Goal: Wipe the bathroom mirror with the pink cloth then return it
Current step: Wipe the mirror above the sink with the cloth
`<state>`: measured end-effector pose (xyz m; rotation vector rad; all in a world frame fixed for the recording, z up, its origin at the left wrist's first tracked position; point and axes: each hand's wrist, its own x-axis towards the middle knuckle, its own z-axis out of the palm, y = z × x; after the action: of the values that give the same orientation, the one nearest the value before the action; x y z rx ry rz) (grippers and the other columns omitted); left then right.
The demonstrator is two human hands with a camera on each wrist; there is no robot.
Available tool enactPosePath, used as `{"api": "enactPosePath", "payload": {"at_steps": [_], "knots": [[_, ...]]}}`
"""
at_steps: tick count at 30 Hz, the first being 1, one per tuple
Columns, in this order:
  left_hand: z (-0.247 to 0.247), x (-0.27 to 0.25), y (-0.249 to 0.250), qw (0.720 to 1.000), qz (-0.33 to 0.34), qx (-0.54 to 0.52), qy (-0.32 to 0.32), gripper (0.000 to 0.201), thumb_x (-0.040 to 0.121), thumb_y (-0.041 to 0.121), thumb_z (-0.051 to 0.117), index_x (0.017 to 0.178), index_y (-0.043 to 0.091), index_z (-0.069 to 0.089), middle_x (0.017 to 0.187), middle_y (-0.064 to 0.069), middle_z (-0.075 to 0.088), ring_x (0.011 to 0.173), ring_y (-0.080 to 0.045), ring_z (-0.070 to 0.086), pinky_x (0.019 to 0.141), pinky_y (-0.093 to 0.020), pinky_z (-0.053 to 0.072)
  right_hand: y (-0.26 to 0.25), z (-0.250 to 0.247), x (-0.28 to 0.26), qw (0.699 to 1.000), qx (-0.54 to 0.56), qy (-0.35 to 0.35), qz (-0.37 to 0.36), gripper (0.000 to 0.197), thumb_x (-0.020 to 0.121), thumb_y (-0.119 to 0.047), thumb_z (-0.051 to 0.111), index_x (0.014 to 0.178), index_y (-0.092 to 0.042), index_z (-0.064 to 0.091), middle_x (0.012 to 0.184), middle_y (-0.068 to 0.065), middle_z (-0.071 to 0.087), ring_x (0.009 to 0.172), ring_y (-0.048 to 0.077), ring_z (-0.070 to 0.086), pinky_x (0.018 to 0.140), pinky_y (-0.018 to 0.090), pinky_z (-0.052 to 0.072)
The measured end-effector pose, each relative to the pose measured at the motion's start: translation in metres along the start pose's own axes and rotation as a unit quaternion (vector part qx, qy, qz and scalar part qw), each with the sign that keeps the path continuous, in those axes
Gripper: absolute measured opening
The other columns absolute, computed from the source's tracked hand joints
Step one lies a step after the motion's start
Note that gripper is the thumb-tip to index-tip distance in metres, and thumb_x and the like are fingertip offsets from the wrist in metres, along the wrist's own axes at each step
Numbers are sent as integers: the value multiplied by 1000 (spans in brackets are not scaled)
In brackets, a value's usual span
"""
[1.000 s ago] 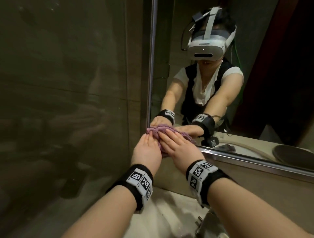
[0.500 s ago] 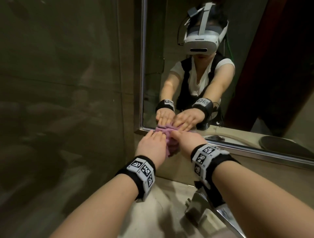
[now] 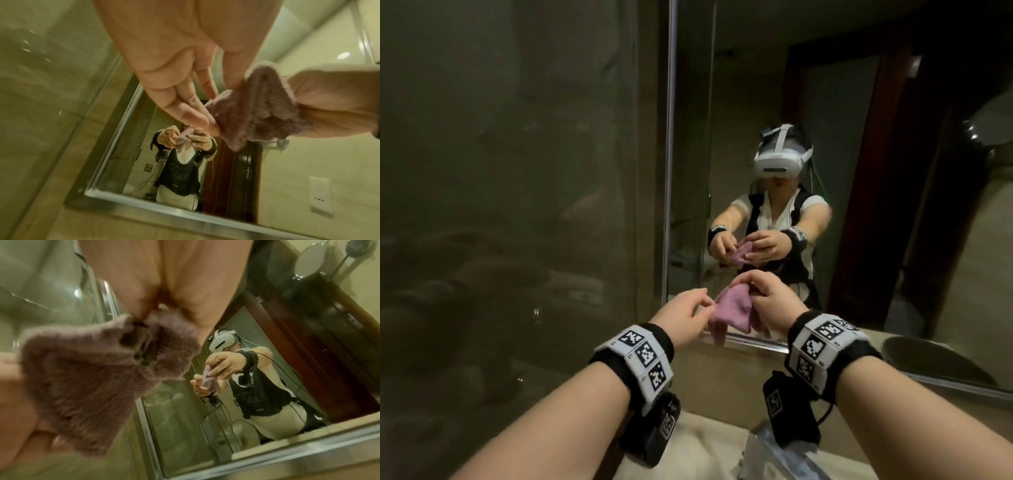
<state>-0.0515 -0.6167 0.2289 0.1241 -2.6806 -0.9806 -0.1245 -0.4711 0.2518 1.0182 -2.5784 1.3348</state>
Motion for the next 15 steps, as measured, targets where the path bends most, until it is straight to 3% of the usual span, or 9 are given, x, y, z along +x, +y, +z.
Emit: {"api": "enactPosePath", "payload": {"at_steps": [1,2,3,4,6,9,12,15], "knots": [[-10,-2,6,1000,-4,-15,-3,38,93,22,58,127,8,49,144,-10,45,116,-23,60,95,-30,47,-10,-5,-2,999,46,-14,1,35,87,13,41,88,-15,62,88,9,60,70,25,58,47,17,46],[-18,-3,12,999,-7,-54,-7,50,88,20,64,132,12,41,143,-10,45,96,-18,67,85,-30,52,-18,-8,-4,995,93,-25,-5,38,88,15,40,83,-18,59,84,6,60,70,21,58,50,15,48],[-27,-3,19,995,-7,-98,-14,61,85,17,67,135,14,33,138,-10,48,72,-9,67,74,-26,53,-27,-11,-5,991,127,-27,-12,39,89,15,39,81,-19,58,82,3,61,72,17,57,55,13,49],[-35,-5,27,993,-5,-119,-15,66,84,13,68,137,16,29,128,-9,55,60,-4,61,70,-24,52,-35,-13,-4,987,159,-22,-17,37,90,14,39,83,-17,58,82,1,61,74,14,58,61,13,49],[-48,-4,39,998,2,-68,10,62,82,15,69,134,14,37,109,-4,62,70,-10,62,79,-30,52,-49,-21,-3,983,185,10,-15,27,95,6,37,96,-8,60,87,2,61,83,14,57,76,20,48],[-65,-4,52,993,8,95,69,35,82,22,64,117,18,60,108,-2,68,99,-19,64,87,-28,49,-62,-35,0,983,183,27,5,26,98,-18,43,115,-3,56,105,9,62,99,19,57,91,32,46],[-79,-5,64,989,12,107,104,20,82,30,64,101,25,64,98,1,69,94,-18,64,84,-29,51,-70,-44,-4,998,53,-39,-4,49,84,-34,66,124,-13,48,111,3,59,104,17,58,88,27,48],[-94,-2,75,989,34,113,90,19,77,36,70,89,27,58,89,5,63,89,-17,62,82,-32,51,-73,-50,-5,997,-67,-34,-14,51,75,-28,76,119,-17,52,104,0,59,100,17,59,87,29,50]]}}
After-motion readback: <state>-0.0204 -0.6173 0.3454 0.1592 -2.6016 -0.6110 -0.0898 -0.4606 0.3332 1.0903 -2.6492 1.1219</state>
